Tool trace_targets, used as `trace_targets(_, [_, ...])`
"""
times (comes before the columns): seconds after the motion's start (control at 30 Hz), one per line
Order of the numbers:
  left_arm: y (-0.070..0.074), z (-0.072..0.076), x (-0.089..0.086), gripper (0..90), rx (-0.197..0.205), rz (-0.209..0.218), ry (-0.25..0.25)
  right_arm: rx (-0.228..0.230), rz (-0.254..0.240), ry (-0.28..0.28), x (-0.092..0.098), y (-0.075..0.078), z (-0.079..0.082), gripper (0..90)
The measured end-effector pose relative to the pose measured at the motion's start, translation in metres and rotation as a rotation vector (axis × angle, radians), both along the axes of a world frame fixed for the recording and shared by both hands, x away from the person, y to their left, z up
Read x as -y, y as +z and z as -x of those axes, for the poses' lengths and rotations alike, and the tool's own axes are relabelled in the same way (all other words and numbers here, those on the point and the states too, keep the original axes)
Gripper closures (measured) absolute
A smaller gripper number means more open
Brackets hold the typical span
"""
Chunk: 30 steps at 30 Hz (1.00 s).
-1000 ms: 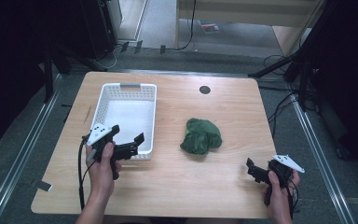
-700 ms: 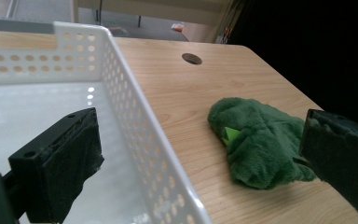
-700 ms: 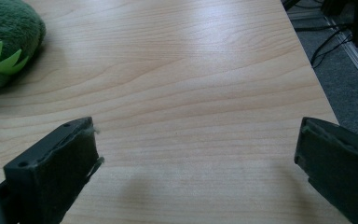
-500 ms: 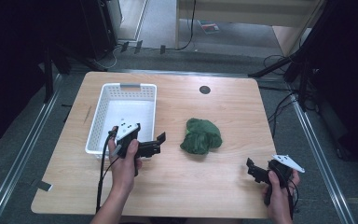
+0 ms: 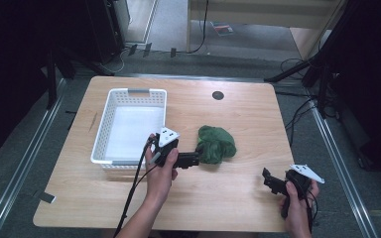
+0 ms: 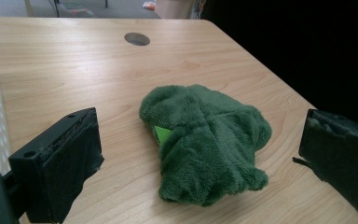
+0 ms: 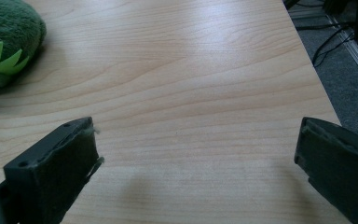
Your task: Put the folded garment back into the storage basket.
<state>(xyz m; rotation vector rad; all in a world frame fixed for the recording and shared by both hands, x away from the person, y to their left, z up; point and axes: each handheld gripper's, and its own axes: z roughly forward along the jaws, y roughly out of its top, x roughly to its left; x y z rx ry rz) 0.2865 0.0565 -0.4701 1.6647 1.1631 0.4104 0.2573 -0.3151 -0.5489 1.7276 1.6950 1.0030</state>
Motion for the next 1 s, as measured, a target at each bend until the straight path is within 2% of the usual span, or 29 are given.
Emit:
trace_targets(0.2, [-0.006,-0.005,0.018,0.0,-0.025,-0.018,-0.02,0.0,0.001,0.002,0.0,0.0,0.0,0.0])
trace_targets(0.27, [-0.008,-0.006,0.024,0.0,-0.032,-0.029,-0.01,0.0,0.001,0.001,0.0,0.0,0.0,0.0])
trace_targets(0.57, [-0.023,-0.018,0.046,0.0,-0.065,-0.089,-0.006,-0.001,-0.003,0.001,0.0,0.0,0.0,0.0])
trace_targets(0.7, [-0.034,-0.026,0.055,0.0,-0.084,-0.131,0.006,-0.002,-0.004,0.001,0.0,0.0,0.0,0.0])
trace_targets(0.87, [-0.046,-0.033,0.06,0.0,-0.12,-0.164,0.017,-0.003,-0.005,0.002,0.0,0.0,0.0,0.0])
trace_targets(1.0, [-0.05,-0.036,0.062,0.0,-0.129,-0.164,0.022,-0.003,-0.004,0.002,0.0,0.0,-0.001,0.0])
